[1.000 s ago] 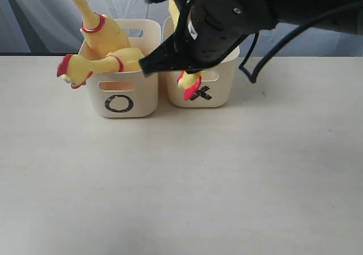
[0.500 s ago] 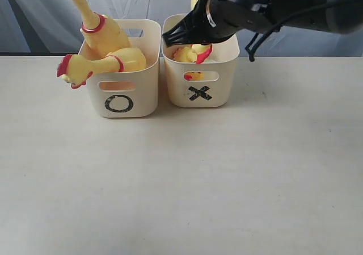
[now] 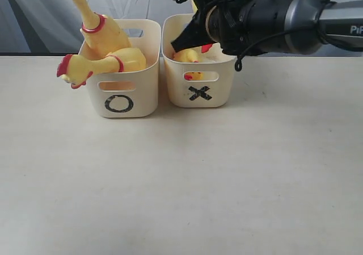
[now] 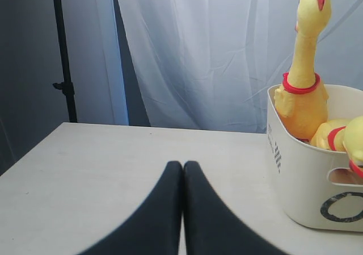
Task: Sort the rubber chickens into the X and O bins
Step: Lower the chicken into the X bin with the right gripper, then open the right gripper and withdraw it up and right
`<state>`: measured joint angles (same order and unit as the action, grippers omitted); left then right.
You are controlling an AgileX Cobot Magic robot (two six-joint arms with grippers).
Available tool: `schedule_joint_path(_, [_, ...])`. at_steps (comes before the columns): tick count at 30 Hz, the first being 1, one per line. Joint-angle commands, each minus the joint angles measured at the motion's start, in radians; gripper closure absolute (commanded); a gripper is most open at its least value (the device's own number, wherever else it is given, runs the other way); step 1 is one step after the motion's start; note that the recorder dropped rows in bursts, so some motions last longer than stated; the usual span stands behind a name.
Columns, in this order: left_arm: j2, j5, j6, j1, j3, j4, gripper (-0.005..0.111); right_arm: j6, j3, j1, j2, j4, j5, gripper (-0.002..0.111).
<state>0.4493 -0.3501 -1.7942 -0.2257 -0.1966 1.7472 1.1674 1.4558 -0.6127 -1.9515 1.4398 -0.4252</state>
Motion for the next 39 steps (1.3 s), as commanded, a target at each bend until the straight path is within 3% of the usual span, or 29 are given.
schedule_joint_path(1, [-0.006, -0.012, -0.001, -0.005, 0.003, -0.003, 0.107, 0.167, -0.002, 0.039, -0.036, 0.148, -0.016, 0.109])
schedule_joint_path(11, [-0.006, -0.014, -0.001, -0.005, 0.003, -0.003, 0.107, 0.221, 0.061, 0.107, -0.104, 0.178, 0.021, 0.109])
schedule_joint_path(21, [-0.006, -0.014, -0.001, -0.005, 0.003, -0.003, 0.107, 0.221, 0.082, 0.112, -0.167, 0.163, 0.043, 0.109])
schedule_joint_path(30, [-0.006, -0.014, -0.001, -0.005, 0.003, -0.003, 0.107, 0.141, 0.082, 0.112, -0.169, 0.035, 0.075, 0.108])
schedule_joint_path(35, [-0.006, -0.014, -0.001, -0.005, 0.003, -0.003, 0.107, 0.141, 0.082, 0.112, -0.169, 0.032, 0.075, 0.073])
schedule_joint_path(39, [-0.006, -0.014, -0.001, -0.005, 0.003, -0.003, 0.107, 0.141, 0.082, 0.112, -0.169, 0.032, 0.075, 0.073])
